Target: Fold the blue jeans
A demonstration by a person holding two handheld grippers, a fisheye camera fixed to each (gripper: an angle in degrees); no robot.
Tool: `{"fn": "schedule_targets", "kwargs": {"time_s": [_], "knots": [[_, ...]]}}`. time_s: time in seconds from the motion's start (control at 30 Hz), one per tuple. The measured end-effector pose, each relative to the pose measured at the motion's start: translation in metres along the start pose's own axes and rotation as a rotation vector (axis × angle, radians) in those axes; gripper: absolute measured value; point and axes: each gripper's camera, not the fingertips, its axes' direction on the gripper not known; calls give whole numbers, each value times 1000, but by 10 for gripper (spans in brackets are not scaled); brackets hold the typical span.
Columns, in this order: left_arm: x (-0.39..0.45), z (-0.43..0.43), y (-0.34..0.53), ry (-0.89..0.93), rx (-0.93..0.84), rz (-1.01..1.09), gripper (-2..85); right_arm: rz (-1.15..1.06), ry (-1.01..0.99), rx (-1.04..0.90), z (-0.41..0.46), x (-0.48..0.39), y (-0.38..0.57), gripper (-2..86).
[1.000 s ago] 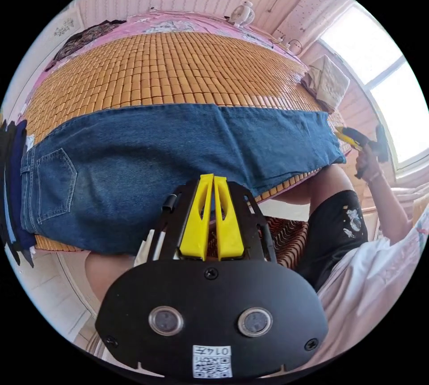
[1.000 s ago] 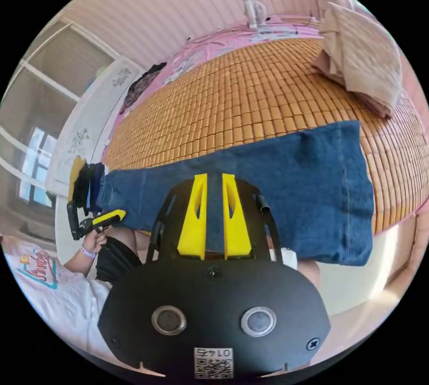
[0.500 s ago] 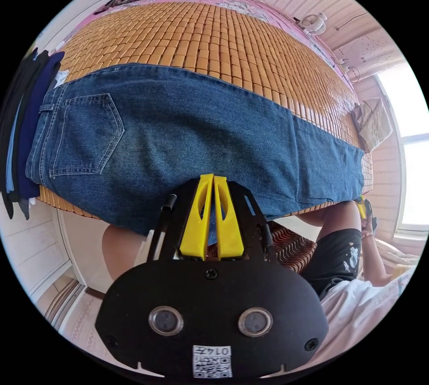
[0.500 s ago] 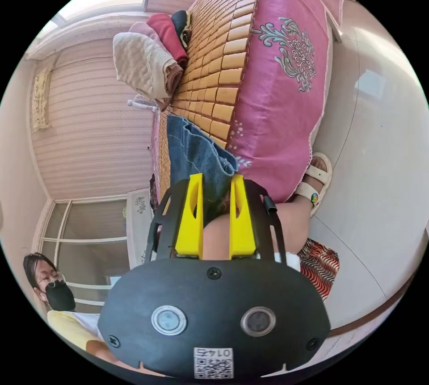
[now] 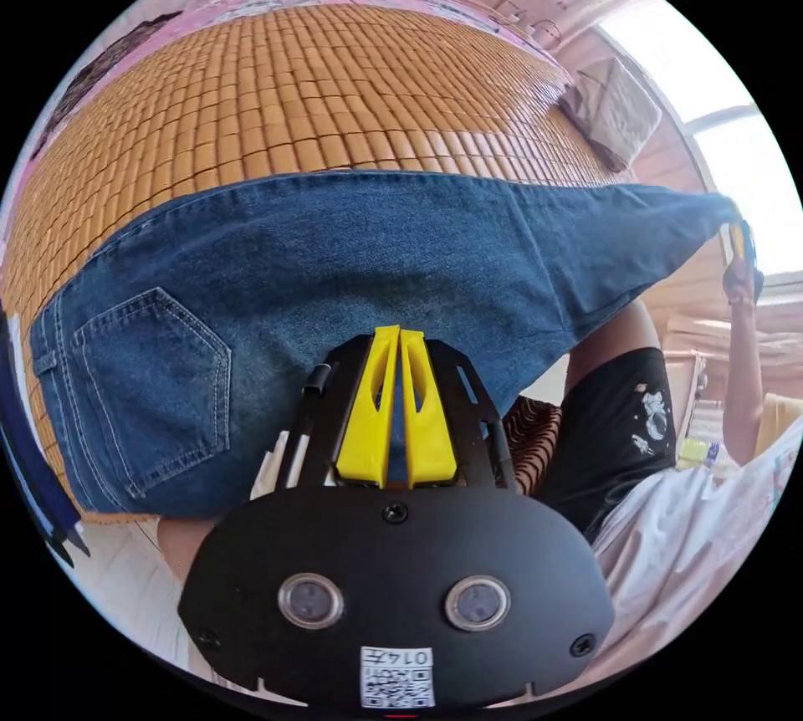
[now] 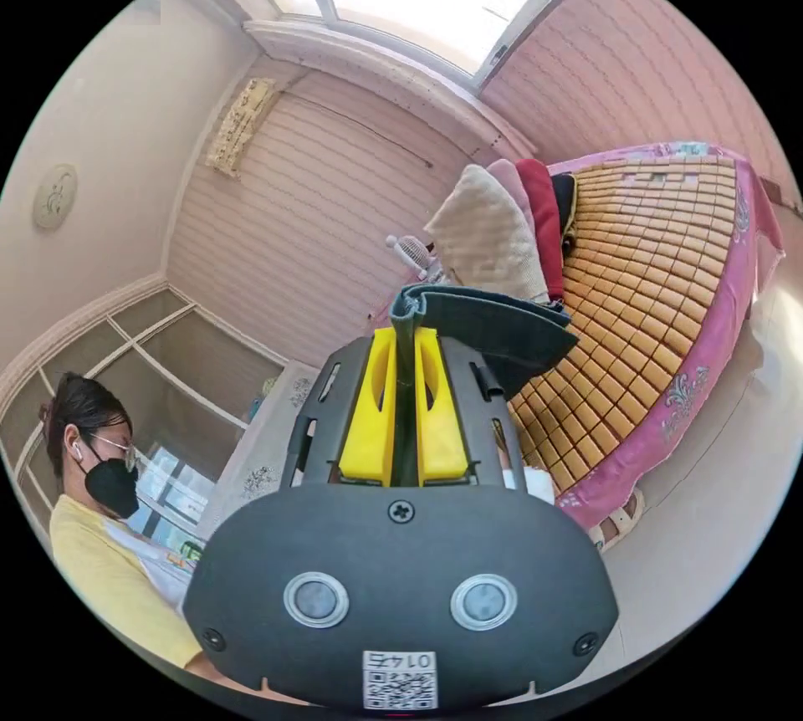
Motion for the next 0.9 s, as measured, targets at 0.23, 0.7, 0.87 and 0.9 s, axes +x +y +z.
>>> {"fn": "schedule_targets", "kwargs": {"time_s": [0.23,0.7,0.87,0.9], "knots": [[38,33,-49,238,34,97,-10,-446,-222,-136,19,-158,-14,30],[-108,-76,137,167,318,-433,-6,-453,-365,-1498,331,-221,380,88],[-86,-69,126,141,356,-345,37,-553,-229,-1442,343,-236,385,88],[-75,-63,117,117,343,-306,57,-577,-205,-1429,347,-239,383,88]]}}
